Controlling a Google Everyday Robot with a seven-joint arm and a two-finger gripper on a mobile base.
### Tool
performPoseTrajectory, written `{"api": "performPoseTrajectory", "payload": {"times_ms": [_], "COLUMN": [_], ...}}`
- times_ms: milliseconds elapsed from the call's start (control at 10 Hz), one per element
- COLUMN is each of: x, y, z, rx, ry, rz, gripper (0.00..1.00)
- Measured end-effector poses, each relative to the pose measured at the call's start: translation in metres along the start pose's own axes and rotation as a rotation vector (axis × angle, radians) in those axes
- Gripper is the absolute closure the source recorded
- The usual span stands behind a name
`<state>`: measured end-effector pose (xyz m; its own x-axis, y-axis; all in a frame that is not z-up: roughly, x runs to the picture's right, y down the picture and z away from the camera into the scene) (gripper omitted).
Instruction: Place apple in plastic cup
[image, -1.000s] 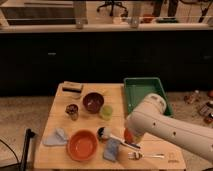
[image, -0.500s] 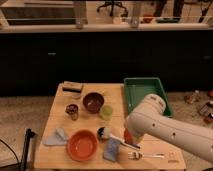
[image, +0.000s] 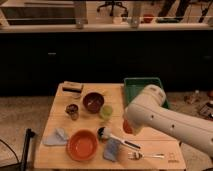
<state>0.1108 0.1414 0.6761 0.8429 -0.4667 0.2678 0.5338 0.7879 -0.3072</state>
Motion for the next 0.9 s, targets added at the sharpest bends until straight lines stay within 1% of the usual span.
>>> {"api": "performPoseTrajectory", "payload": {"times_ms": [200, 500, 700, 900], "x": [0.000, -0.018, -0.023, -0.036], "y": [-0.019, -0.064, -0.082, -0.113], "z": [-0.001, -0.003, -0.007, -0.012], "rx": [0.012, 0.055, 0.067, 0.090], "ry": [0.000, -0.008, -0.003, -0.007], "rz": [-0.035, -0.109, -0.146, -0.214], "gripper": [0.98, 0.98, 0.98, 0.98]}}
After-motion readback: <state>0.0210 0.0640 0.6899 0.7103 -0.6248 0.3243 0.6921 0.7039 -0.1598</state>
